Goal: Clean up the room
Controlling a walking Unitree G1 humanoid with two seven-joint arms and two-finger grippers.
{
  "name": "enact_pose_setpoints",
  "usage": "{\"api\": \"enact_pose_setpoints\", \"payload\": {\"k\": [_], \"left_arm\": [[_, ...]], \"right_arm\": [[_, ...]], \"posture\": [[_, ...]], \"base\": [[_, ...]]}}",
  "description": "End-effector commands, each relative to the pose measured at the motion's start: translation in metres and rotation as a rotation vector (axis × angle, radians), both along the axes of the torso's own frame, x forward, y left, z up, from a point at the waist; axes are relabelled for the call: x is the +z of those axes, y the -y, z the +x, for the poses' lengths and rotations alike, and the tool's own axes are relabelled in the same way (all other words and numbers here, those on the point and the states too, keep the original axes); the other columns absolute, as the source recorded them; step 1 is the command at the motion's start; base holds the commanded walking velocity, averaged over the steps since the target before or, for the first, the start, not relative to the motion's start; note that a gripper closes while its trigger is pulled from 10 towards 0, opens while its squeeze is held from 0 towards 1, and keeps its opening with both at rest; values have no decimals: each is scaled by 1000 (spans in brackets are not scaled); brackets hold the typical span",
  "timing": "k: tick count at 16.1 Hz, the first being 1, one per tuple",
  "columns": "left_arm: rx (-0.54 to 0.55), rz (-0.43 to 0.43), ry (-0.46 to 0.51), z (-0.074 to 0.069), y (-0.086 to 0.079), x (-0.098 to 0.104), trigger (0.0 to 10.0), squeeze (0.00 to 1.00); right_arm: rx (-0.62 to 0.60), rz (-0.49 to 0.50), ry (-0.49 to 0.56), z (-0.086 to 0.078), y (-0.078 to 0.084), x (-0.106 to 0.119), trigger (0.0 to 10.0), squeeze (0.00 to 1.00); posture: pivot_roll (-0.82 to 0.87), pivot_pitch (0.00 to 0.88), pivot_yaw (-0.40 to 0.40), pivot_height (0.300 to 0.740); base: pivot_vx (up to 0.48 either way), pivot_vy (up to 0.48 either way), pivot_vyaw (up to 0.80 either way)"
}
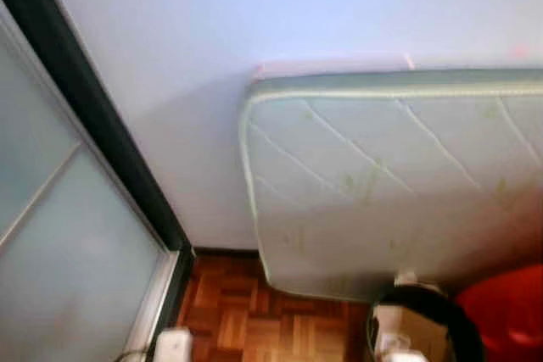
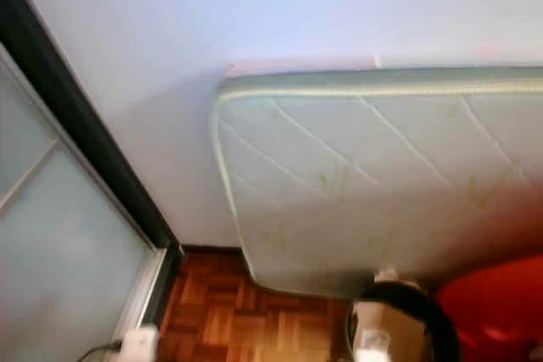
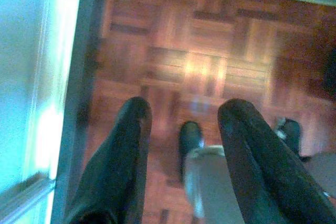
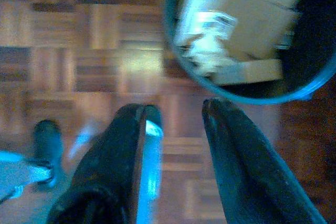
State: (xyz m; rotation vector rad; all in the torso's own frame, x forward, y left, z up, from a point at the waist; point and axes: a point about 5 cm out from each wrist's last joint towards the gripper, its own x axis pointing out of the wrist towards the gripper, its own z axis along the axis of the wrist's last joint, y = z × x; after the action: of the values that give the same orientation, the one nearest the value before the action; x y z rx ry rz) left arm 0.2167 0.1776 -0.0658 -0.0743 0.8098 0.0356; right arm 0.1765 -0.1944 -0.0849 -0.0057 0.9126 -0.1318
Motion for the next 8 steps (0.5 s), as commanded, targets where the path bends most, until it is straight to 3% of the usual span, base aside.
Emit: {"api": "enact_pose_setpoints", "payload": {"k": [1,3,5,8], "left_arm": [[12,8,-58,-15,-6,-9,10000,0],[19,14,-57,-16,-8,-9,10000,0],[19,34,-10,-25,-21,-9,10000,0],[25,40,-49,-31,-26,-12,10000,0]], "right_arm": [[-7,16,-29,-7,-3,-4,10000,0],[-5,22,-27,-7,-4,-4,10000,0],[-5,25,-25,-7,-4,-4,10000,0],[-2,26,-26,-7,-4,-4,10000,0]], "posture": [[24,184,37,740],[24,184,36,740],[22,183,37,740],[19,176,38,740]], "base": [[0,0,0],[0,0,0],[0,0,0],[0,0,0]]}}
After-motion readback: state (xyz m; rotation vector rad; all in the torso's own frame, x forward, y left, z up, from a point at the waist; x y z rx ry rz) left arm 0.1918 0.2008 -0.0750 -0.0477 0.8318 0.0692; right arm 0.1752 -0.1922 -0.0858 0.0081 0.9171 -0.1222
